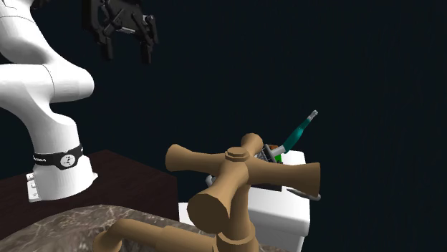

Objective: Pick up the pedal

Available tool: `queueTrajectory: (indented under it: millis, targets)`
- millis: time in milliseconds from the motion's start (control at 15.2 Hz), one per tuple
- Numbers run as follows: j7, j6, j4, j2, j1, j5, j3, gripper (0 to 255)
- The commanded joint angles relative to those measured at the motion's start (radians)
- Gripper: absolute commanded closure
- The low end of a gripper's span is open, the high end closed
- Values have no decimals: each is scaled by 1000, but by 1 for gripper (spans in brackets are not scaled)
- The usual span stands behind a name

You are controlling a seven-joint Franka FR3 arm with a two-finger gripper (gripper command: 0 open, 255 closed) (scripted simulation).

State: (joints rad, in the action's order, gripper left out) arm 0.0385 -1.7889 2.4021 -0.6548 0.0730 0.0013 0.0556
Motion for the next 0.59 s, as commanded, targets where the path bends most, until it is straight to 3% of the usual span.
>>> queueTrajectory:
  millis: [0, 528]
  targets:
    - [45, -74, 11, 57, 20, 4, -3, 0]
    - [220, -327, 11, 295, 98, 32, -1, 0]
